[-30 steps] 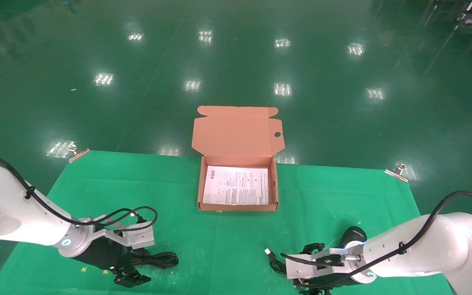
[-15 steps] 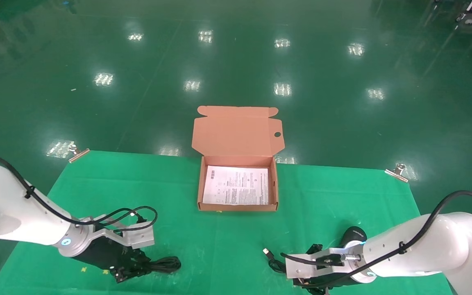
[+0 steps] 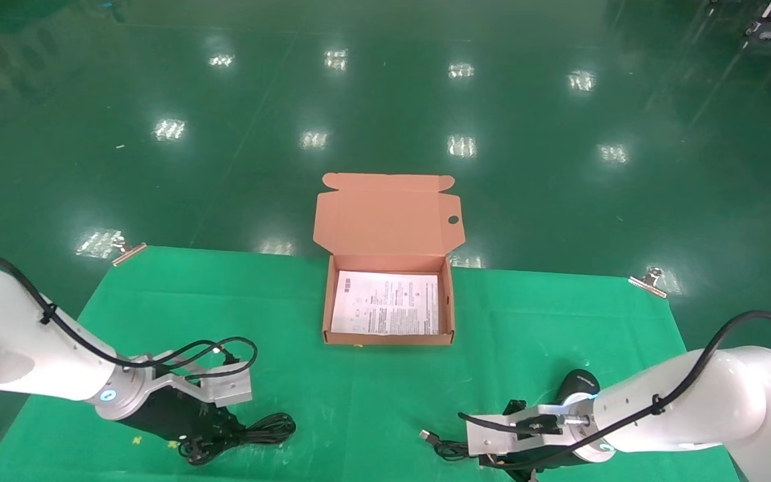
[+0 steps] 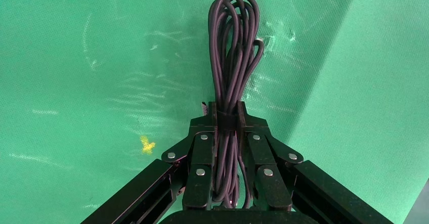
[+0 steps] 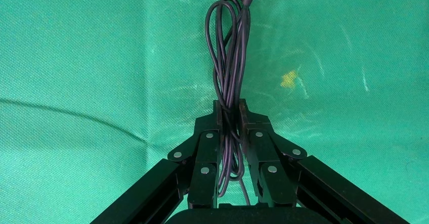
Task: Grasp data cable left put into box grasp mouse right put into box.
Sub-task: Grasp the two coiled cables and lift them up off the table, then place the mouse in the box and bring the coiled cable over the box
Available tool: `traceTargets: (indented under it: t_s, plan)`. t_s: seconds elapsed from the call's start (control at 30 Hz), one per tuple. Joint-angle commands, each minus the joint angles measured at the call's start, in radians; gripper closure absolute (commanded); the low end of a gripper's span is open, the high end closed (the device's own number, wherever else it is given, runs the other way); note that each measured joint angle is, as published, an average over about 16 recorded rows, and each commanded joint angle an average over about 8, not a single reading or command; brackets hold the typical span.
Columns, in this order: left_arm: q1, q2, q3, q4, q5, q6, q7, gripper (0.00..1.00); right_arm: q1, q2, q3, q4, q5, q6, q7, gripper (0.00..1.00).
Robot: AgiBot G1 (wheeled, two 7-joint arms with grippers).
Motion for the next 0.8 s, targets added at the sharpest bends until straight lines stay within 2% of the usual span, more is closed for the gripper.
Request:
traceTargets:
  t_s: [0.03,0.2,0.37,0.5,0.67,0.8]
  plan:
    - [0.002,0.004,0.000,0.004,0.001,-0.005,-0.001,1.00,-0.001,-0.005,-0.003,-0.005,-0.002,0.002,-0.006,1.00]
    - [-0.051,-0.058,-0.006,-0.057,-0.011,0.077,0.025,1.00,0.021,0.055,0.033,0.043,0.016,-0.021,0.072,1.00]
    - [-0.113,-0.138,-0.015,-0.178,-0.016,0.152,0.004,1.00,0.057,0.155,0.089,0.178,0.023,-0.039,0.191,1.00]
    - [-0.161,-0.191,-0.019,-0.325,0.000,0.164,-0.043,1.00,0.098,0.215,0.135,0.287,0.013,-0.033,0.276,1.00]
    - [-0.211,-0.238,-0.030,-0.526,0.027,0.145,-0.128,1.00,0.168,0.237,0.182,0.368,0.000,-0.008,0.342,1.00]
    - [-0.244,-0.252,-0.043,-0.644,0.047,0.120,-0.197,1.00,0.227,0.217,0.206,0.395,0.006,0.017,0.346,1.00]
